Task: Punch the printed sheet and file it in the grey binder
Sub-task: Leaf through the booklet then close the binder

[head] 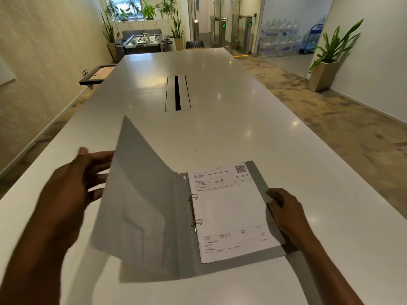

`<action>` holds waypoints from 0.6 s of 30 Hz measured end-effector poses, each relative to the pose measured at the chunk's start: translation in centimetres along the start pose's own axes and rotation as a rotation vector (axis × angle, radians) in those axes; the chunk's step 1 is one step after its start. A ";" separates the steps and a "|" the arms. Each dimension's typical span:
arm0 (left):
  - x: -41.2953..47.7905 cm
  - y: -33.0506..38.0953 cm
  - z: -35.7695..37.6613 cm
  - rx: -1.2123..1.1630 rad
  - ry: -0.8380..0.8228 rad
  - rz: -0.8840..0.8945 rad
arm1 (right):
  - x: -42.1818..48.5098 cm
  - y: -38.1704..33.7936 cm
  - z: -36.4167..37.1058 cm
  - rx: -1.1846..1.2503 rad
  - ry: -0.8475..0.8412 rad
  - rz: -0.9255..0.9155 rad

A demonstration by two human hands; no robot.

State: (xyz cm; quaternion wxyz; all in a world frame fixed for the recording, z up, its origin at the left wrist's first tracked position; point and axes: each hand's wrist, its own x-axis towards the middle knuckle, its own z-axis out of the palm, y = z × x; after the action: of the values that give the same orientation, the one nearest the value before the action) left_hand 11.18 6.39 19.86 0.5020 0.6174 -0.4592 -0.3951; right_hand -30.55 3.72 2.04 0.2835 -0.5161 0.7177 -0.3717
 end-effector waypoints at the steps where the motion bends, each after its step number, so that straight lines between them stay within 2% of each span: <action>1: -0.4 0.2 1.3 -0.010 -0.014 0.041 | -0.2 -0.1 0.4 -0.001 -0.014 -0.015; 5: -1.5 -1.0 6.8 0.016 -0.097 0.174 | -1.0 -0.7 1.5 -0.028 -0.090 -0.063; 9: -1.1 -5.8 11.3 0.278 -0.214 0.222 | -0.8 -1.1 0.7 -0.098 -0.137 -0.111; 12: -1.9 -8.4 14.7 0.443 -0.232 0.312 | -0.3 -2.4 -1.5 -0.033 -0.007 -0.167; 15: -2.4 -10.3 17.6 0.510 -0.210 0.312 | -0.4 -5.2 -3.9 0.167 0.124 -0.213; 18: -2.4 -11.5 20.2 0.716 -0.191 0.338 | -1.3 -7.9 -4.2 0.231 0.173 -0.335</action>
State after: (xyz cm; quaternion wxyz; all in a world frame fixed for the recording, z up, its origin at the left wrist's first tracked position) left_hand -6.65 4.39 4.89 0.2682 0.6295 -0.7072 -0.1779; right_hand -29.28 4.43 10.97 0.2122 -0.5584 0.5960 -0.5365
